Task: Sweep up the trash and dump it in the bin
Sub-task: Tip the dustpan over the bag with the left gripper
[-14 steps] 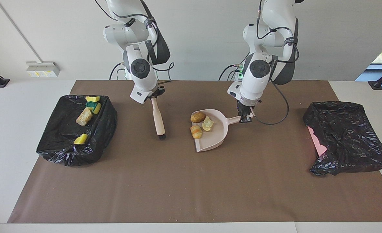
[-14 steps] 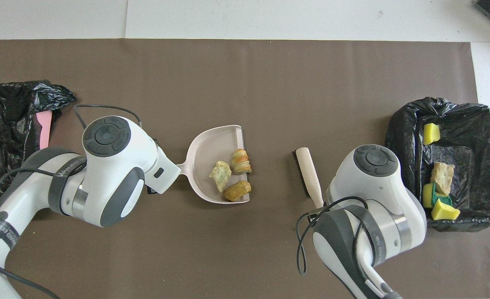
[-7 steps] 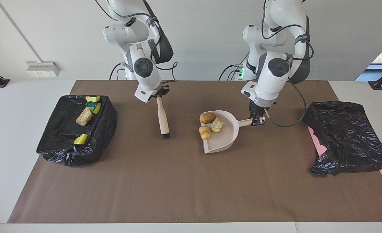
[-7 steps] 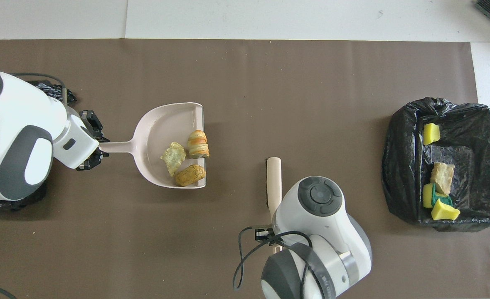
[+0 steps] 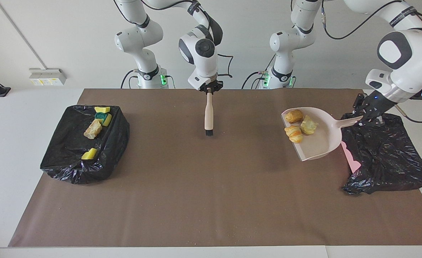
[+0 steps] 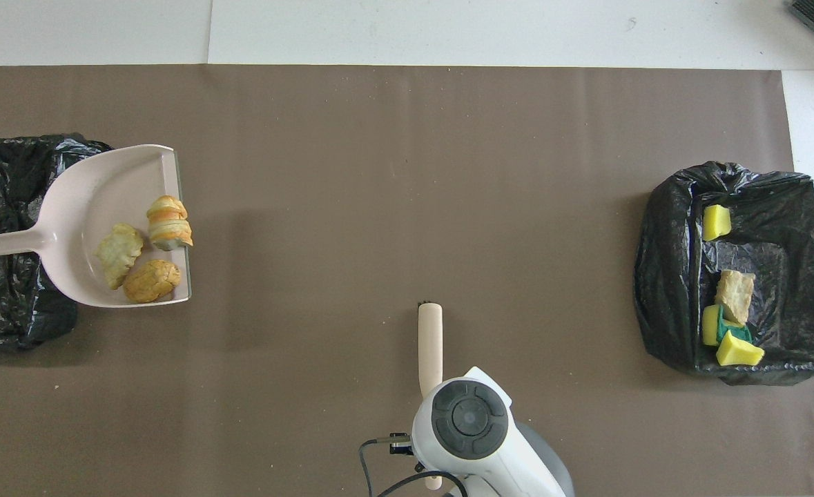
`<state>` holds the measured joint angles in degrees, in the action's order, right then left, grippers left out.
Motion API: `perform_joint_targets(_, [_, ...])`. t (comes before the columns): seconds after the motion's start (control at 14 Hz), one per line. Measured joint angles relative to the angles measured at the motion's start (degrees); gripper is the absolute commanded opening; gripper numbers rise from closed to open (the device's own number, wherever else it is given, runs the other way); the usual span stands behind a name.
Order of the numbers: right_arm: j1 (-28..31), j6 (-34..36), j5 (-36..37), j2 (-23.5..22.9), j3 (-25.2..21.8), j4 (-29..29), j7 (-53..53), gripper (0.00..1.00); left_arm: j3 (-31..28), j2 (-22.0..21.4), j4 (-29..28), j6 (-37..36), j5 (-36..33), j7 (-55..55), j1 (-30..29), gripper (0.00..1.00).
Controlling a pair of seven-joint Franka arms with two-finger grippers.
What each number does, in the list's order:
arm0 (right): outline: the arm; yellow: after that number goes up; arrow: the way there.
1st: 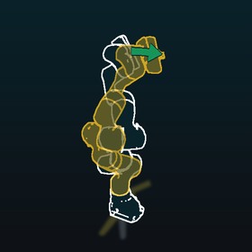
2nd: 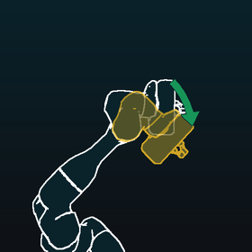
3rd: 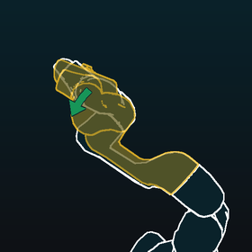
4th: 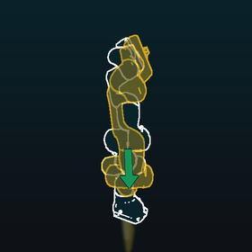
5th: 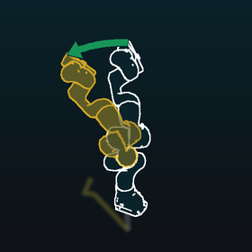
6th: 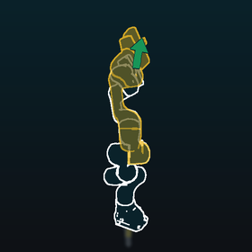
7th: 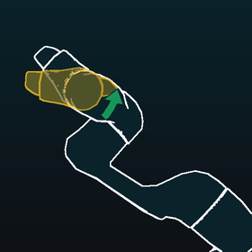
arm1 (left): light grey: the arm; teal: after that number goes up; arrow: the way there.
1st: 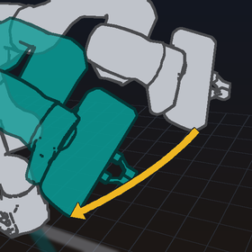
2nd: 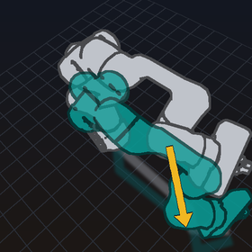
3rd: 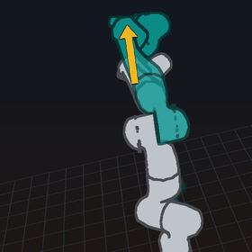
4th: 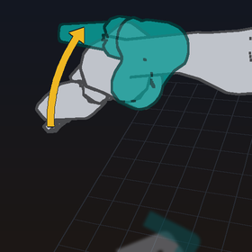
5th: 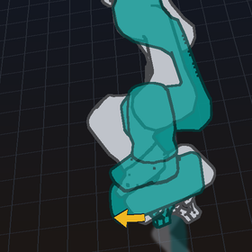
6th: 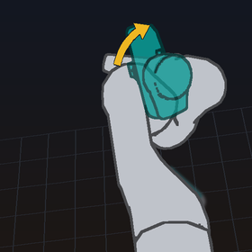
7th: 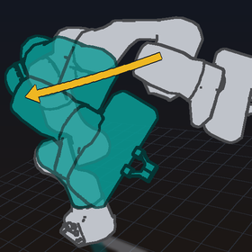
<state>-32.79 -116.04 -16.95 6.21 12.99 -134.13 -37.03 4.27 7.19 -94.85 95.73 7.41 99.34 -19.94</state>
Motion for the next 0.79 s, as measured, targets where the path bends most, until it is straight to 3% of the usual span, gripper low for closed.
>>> perform_joint_targets(0.43, [-4.5, -7.9, 0.0, 0.3, 0.0, -6.7, -1.4, 0.0, 0.0, 4.8, 8.9, -5.4, 3.9, 3.2, -16.2, 0.0])
perform_joint_targets(0.5, [-4.5, -8.0, 0.0, 0.3, 0.0, -6.7, -1.4, 0.04, -0.1, 4.9, 9.3, -5.5, 3.9, 3.4, -18.5, 0.0])
perform_joint_targets(0.57, [-4.5, -8.0, 0.0, 0.3, -0.1, -6.7, -1.4, 0.36, -0.4, 5.0, 9.8, -5.5, 3.3, 3.7, -20.0, 0.0])
perform_joint_targets(0.64, [-4.4, -8.0, 0.0, 0.3, -0.1, -6.7, -1.4, 0.89, -0.8, 5.0, 10.7, -5.4, 1.7, 4.6, -20.8, 0.0])
perform_joint_targets(0.71, [-4.3, -8.0, 0.0, 0.2, -0.2, -6.7, -1.4, 1.0, -1.1, 5.2, 12.0, -4.9, -0.6, 6.0, -21.1, 0.0])
perform_joint_targets(0.79, [-4.3, -8.0, 0.0, 0.1, -0.3, -6.7, -1.4, 1.0, -1.2, 5.5, 12.9, -3.7, -2.4, 7.3, -21.1, 0.0])
